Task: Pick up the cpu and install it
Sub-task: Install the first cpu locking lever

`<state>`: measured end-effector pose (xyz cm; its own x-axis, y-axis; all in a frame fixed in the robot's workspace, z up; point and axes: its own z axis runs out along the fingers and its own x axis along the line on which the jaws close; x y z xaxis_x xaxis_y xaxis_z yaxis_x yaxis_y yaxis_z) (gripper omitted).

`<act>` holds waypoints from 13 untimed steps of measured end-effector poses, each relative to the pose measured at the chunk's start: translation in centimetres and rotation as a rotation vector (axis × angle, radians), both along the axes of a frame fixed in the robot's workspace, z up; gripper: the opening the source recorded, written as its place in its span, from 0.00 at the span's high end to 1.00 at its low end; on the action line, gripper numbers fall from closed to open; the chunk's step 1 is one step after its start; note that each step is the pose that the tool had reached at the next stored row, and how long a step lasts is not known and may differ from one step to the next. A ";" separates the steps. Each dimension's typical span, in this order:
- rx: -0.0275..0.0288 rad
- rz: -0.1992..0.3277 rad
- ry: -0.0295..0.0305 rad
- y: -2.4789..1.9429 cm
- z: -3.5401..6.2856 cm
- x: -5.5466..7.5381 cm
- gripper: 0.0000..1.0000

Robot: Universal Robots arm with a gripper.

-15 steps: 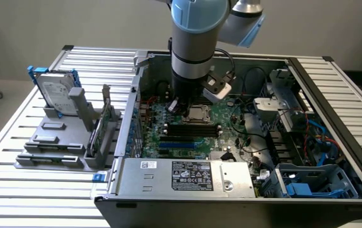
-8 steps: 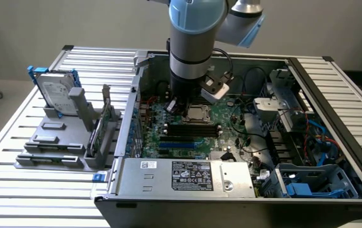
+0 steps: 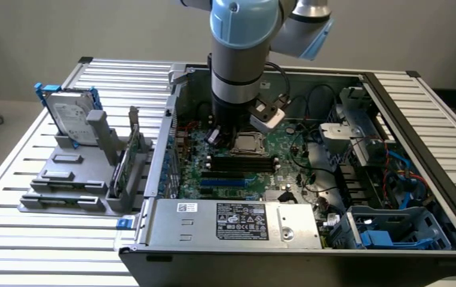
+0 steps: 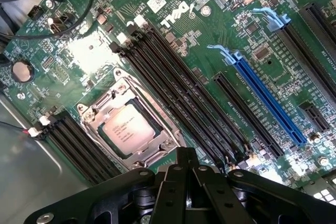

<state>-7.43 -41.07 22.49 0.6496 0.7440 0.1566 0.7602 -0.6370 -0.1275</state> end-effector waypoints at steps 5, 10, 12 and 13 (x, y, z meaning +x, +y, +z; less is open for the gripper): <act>-0.0042 0.000 0.0001 0.24 -0.52 -0.2 0.89; -0.0063 0.000 0.0000 0.33 -1.00 -0.3 0.89; -0.0063 0.000 0.0001 0.34 -1.17 -0.4 0.89; -0.0063 0.000 0.0001 0.36 -1.27 -0.4 0.89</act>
